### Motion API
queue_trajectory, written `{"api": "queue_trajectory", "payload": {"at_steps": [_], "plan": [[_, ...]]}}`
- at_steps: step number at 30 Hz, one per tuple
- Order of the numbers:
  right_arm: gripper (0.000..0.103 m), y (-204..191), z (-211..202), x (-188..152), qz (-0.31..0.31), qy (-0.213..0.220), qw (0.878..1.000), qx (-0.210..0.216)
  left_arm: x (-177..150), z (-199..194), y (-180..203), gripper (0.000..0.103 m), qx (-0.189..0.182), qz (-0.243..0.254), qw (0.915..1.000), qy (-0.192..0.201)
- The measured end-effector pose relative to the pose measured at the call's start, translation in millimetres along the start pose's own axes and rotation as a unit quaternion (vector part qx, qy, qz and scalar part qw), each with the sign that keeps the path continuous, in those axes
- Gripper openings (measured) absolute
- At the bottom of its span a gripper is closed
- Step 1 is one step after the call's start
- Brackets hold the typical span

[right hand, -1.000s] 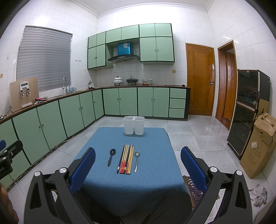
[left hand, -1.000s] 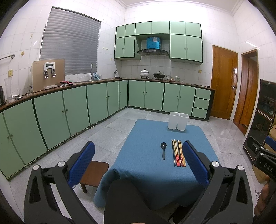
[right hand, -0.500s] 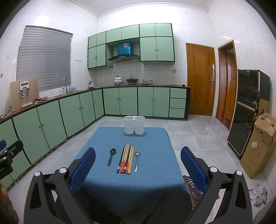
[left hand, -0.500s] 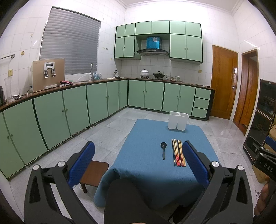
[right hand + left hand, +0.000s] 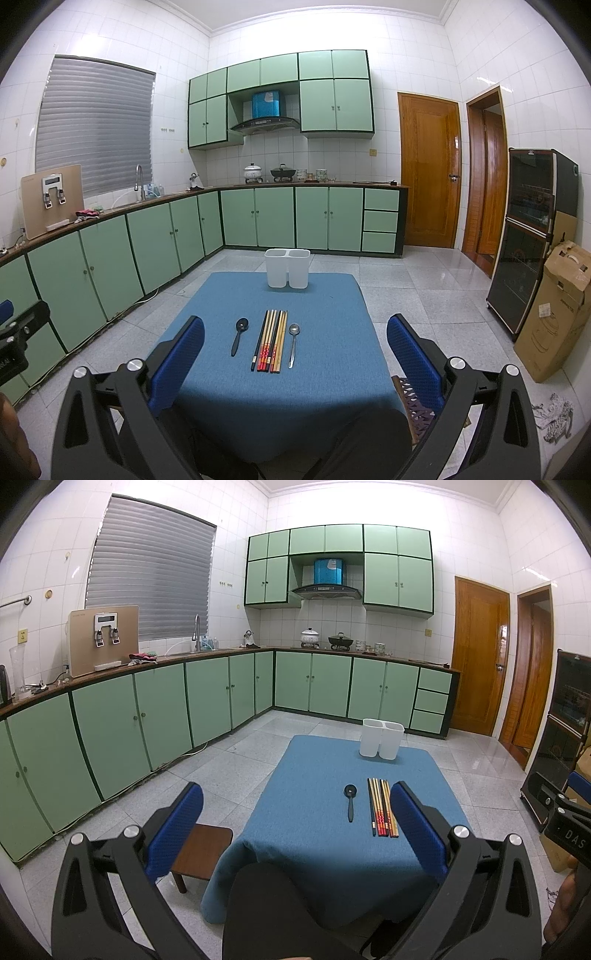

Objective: Organize utensils

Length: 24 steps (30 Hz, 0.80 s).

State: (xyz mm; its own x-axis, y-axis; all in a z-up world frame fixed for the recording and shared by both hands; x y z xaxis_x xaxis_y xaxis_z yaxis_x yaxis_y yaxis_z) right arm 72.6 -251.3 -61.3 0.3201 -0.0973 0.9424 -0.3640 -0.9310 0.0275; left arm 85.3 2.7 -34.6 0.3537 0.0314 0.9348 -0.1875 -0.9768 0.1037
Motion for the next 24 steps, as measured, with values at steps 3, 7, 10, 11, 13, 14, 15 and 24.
{"api": "queue_trajectory", "payload": {"at_steps": [3,7,10,11,13,14,15,24], "plan": [[0.097,-2,0,0,0.0,0.0,1.0,0.0,0,0,0,0.098,0.0,0.001,1.0,0.0],[0.097,0,0,0,0.0,0.0,1.0,0.0,0,0,0,0.098,0.0,0.0,1.0,0.0],[0.097,-1,0,0,0.0,0.0,1.0,0.0,-1,0,1,0.098,0.0,0.0,1.0,-0.001],[0.097,-1,0,0,0.0,-0.001,1.0,0.0,-1,0,1,0.098,0.0,0.001,1.0,-0.001],[0.097,0,-1,1,0.0,0.0,1.0,0.0,-2,0,1,0.098,0.0,0.001,1.0,-0.001],[0.097,0,-1,1,-0.001,0.0,1.0,0.0,-1,0,1,0.098,0.0,0.0,1.0,-0.001],[0.097,0,-1,1,0.0,-0.001,1.0,0.0,-2,0,1,0.098,0.0,0.0,1.0,-0.002],[0.097,-1,2,-4,-0.001,-0.004,1.0,-0.002,-9,12,2,0.098,-0.002,0.002,0.9999,-0.01]]}}
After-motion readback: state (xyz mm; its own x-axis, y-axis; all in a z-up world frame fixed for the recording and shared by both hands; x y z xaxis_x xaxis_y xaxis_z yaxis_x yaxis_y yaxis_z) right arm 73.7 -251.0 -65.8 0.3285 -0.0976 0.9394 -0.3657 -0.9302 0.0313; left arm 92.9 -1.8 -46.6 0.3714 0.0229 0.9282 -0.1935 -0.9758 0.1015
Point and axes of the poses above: each gripper's, at about its wrist camera, not at the fingertips, and z roughly the way its jaws point, y to its right, x to its top, the point moved 9 cm from there along z, roughly the way its jaws point, and after that the axes turned 12 degrees about -x, right-handed, at the moved point
